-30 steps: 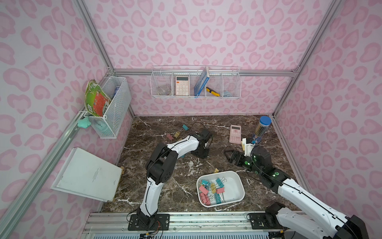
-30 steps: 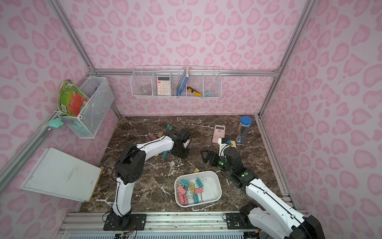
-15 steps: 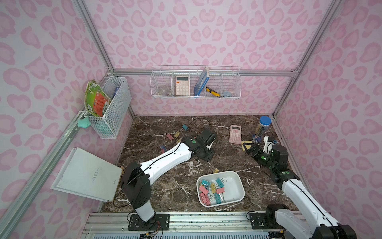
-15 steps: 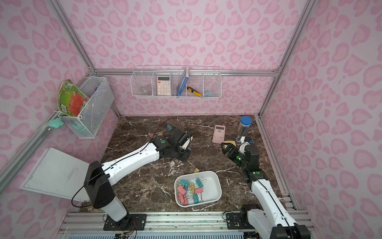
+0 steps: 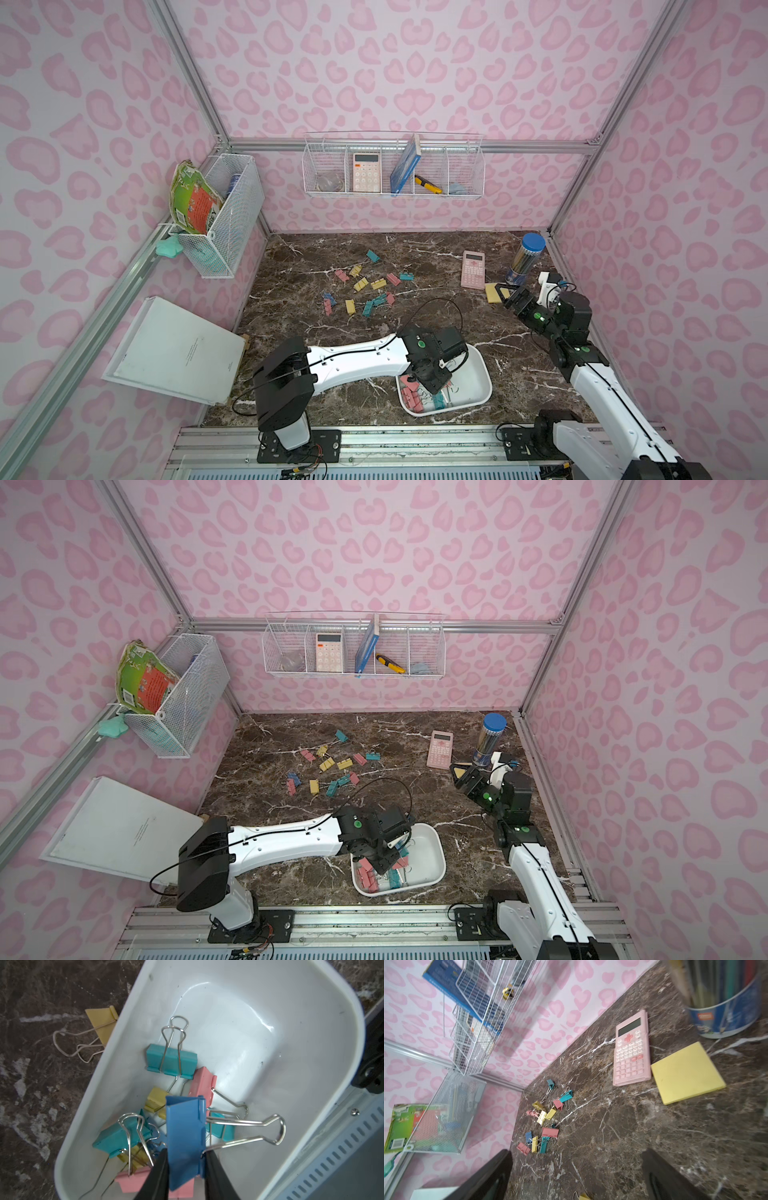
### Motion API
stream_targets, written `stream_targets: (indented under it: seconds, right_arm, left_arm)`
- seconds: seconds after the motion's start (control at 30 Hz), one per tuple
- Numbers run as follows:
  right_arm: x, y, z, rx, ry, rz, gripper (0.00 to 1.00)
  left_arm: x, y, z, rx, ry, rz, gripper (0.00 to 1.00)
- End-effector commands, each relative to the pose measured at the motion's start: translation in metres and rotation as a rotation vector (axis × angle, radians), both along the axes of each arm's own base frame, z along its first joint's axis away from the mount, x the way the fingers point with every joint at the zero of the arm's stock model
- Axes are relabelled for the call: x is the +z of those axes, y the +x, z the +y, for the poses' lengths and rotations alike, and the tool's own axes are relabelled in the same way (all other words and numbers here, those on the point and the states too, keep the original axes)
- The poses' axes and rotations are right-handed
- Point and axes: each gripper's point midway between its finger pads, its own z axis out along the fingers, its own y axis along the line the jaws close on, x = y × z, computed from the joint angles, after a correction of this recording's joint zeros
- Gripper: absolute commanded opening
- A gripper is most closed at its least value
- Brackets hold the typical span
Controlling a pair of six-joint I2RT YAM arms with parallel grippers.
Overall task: Put the binder clips in the storage box
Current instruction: Place the binder clip in the storage box.
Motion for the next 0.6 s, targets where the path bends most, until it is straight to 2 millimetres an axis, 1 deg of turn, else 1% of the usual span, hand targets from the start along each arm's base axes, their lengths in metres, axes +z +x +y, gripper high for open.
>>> stream_targets:
  seconds: [0.0, 0.03, 0.07, 0.1, 0.17, 0.23, 0.27, 0.33, 0.4, 0.47, 0.5, 0.53, 0.57]
  right_arm:
    - [0.016, 0.006, 0.020, 0.020, -0.160, -0.071, 0.99]
    - [0.016, 0.009, 0.027, 0.021, -0.212, -0.065, 0.99]
    - [0.017, 0.012, 0.033, 0.019, -0.257, -0.060, 0.98]
    - [0.017, 0.015, 0.040, 0.029, -0.283, -0.050, 0.98]
    - [0.015, 0.024, 0.053, 0.060, -0.292, -0.045, 0.97]
    - [0.011, 0.034, 0.075, 0.125, -0.295, -0.036, 0.96]
    - [0.011, 0.039, 0.089, 0.163, -0.311, -0.033, 0.95]
    - [0.004, 0.050, 0.116, 0.222, -0.365, -0.020, 0.95]
    - [-0.007, 0.062, 0.150, 0.303, -0.445, -0.015, 0.95]
    - [-0.024, 0.075, 0.178, 0.363, -0.553, 0.009, 0.95]
    - [-0.032, 0.082, 0.192, 0.391, -0.605, 0.020, 0.96]
    - [-0.035, 0.092, 0.201, 0.387, -0.639, 0.025, 0.96]
    - [-0.045, 0.103, 0.207, 0.372, -0.679, 0.043, 0.95]
  left_arm:
    - [0.013, 0.003, -0.016, -0.007, -0.081, -0.012, 0.36]
    - [0.018, 0.004, -0.018, -0.013, -0.094, -0.017, 0.48]
    - [0.024, 0.004, -0.019, -0.021, -0.109, -0.020, 0.57]
    - [0.031, 0.006, -0.019, -0.024, -0.124, -0.031, 0.61]
    - [0.047, 0.012, -0.012, 0.003, -0.150, -0.052, 0.62]
    - [0.069, 0.025, 0.006, 0.075, -0.180, -0.083, 0.61]
    - [0.081, 0.030, 0.017, 0.096, -0.207, -0.100, 0.61]
    - [0.105, 0.043, 0.042, 0.162, -0.251, -0.151, 0.61]
    - [0.134, 0.061, 0.077, 0.268, -0.301, -0.198, 0.61]
    - [0.157, 0.078, 0.114, 0.370, -0.353, -0.229, 0.61]
    - [0.165, 0.087, 0.135, 0.423, -0.371, -0.253, 0.62]
    - [0.171, 0.094, 0.152, 0.464, -0.377, -0.281, 0.63]
    - [0.174, 0.101, 0.170, 0.495, -0.372, -0.312, 0.65]
